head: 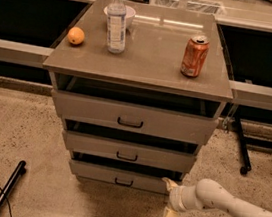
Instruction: Open bottom drawer
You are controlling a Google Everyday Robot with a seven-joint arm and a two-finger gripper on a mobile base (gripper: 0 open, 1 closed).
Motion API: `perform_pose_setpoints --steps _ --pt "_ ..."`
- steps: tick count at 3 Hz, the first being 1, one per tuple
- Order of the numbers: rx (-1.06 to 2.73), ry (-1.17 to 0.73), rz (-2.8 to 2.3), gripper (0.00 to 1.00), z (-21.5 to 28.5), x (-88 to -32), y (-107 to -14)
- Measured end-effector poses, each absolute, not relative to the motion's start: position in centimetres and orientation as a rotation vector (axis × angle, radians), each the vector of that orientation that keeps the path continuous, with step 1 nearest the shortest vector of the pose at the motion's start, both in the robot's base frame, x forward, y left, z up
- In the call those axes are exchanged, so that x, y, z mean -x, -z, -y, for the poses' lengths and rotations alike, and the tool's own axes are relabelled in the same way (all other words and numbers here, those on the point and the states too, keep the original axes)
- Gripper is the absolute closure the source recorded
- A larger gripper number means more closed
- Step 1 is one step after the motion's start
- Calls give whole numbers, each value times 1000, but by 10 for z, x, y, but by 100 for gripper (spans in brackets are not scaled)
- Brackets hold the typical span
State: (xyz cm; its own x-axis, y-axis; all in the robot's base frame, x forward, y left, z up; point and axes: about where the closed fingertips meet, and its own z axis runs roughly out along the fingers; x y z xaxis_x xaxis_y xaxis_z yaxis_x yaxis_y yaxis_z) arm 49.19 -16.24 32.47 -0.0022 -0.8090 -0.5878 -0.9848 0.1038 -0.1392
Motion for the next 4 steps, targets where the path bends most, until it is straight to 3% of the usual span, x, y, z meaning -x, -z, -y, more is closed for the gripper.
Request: perform_pose_setpoints --steps 2,4 --pt "1769 -321 -1883 0 186 -524 -230" --pt "1795 -277 -1902 0 186 -531 -219"
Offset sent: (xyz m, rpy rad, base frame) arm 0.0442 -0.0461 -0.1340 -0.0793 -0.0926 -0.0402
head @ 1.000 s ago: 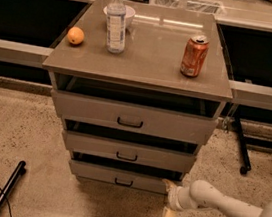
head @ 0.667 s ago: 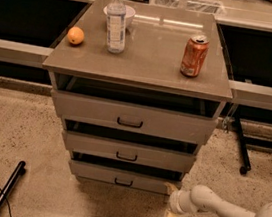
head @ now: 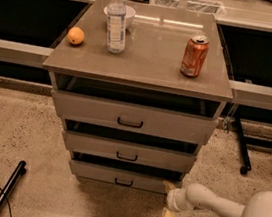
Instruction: Open bottom drawer
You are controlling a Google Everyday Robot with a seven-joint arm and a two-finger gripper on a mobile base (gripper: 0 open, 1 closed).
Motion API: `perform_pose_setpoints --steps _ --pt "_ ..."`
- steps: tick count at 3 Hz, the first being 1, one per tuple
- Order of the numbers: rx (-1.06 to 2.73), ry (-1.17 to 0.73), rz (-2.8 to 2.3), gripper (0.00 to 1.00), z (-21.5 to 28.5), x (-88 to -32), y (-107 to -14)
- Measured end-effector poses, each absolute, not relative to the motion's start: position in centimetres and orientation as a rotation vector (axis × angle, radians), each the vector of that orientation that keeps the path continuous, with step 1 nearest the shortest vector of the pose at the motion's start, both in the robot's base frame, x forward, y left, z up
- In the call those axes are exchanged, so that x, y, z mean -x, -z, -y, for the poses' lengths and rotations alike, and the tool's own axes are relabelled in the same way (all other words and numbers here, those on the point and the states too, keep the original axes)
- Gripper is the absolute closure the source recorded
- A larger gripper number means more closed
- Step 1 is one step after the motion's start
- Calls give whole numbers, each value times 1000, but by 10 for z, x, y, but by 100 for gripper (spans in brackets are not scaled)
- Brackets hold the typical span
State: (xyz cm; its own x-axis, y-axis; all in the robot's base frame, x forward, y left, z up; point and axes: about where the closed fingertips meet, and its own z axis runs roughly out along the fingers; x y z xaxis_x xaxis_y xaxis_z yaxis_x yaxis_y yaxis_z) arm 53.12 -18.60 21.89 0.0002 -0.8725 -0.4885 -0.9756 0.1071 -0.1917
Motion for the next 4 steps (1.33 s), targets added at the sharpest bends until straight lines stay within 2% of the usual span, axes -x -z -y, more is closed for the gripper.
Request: perform_pose_setpoints --steps 2,4 --pt "1846 -193 -1871 0 192 -572 -191" --pt "1796 -211 -1881 0 209 -602 -171"
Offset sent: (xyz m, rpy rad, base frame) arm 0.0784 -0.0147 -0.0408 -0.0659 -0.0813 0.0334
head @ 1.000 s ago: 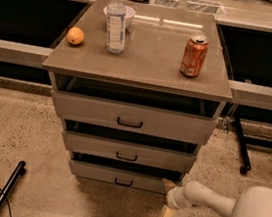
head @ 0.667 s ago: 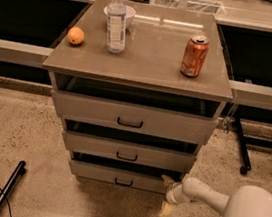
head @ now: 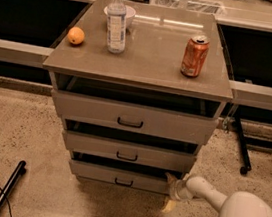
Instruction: Open bottom drawer
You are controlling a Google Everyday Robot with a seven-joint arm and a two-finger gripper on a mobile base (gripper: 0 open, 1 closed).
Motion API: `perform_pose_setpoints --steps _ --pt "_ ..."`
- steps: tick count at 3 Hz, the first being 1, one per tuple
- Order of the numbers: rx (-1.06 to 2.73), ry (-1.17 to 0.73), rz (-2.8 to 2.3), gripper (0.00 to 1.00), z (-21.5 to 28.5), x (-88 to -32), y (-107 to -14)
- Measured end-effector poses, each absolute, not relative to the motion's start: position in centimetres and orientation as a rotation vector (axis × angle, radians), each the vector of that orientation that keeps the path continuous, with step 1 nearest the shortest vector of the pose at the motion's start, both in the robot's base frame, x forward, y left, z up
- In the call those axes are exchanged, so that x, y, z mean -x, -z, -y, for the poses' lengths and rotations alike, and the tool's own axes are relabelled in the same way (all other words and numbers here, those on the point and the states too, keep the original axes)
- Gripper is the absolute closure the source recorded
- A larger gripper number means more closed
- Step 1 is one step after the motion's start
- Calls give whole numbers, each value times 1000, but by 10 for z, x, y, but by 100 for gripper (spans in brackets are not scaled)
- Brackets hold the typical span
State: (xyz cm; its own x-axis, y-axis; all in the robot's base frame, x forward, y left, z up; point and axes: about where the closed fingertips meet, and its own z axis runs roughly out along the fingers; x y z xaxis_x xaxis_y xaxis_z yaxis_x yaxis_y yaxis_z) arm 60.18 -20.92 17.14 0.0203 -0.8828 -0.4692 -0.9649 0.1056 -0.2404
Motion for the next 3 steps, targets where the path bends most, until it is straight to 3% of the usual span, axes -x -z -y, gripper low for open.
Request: perform_pose_setpoints --steps 1,2,3 --pt "1772 -224 -1900 15 219 -609 -166" --pt "1770 -221 -1900 46 220 -611 -167" --pt "1770 -221 -1900 68 220 -611 -167"
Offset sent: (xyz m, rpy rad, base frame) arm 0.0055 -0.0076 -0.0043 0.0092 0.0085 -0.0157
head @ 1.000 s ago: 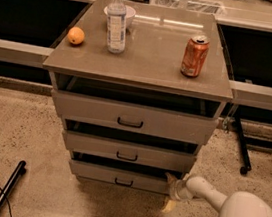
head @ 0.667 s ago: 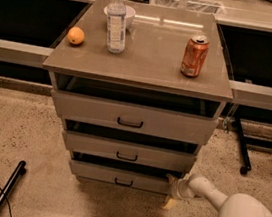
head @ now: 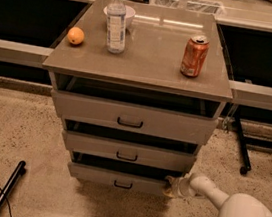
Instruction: Open bottom drawer
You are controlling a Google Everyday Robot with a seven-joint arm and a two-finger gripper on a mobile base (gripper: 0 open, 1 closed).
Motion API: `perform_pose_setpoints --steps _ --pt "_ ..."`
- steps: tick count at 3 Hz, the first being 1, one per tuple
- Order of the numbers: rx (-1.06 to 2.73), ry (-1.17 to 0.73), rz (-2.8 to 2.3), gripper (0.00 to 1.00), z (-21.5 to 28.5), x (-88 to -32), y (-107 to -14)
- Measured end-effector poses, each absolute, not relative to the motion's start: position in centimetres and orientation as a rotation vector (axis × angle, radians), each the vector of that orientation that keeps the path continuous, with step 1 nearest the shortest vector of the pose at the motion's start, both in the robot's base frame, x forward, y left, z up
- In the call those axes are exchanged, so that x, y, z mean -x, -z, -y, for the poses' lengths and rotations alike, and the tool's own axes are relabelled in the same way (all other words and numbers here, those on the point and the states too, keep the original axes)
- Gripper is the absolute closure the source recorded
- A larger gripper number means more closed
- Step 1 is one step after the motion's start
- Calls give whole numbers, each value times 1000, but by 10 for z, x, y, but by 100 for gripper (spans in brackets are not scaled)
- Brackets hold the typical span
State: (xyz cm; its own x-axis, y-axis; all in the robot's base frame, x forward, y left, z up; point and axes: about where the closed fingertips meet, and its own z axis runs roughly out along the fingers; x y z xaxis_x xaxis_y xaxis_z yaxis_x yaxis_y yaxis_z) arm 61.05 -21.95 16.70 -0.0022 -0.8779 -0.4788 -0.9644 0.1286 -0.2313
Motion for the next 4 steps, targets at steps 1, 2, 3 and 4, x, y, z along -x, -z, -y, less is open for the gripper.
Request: perform_pose_setpoints --steps 1,2,3,4 --pt "1770 -221 -1900 61 220 -611 -167" --pt "1786 -250 -1900 37 217 -596 -167" --pt "1790 -259 -1900 14 215 -592 -166" --pt "1790 -259 -1900 0 215 -592 -166"
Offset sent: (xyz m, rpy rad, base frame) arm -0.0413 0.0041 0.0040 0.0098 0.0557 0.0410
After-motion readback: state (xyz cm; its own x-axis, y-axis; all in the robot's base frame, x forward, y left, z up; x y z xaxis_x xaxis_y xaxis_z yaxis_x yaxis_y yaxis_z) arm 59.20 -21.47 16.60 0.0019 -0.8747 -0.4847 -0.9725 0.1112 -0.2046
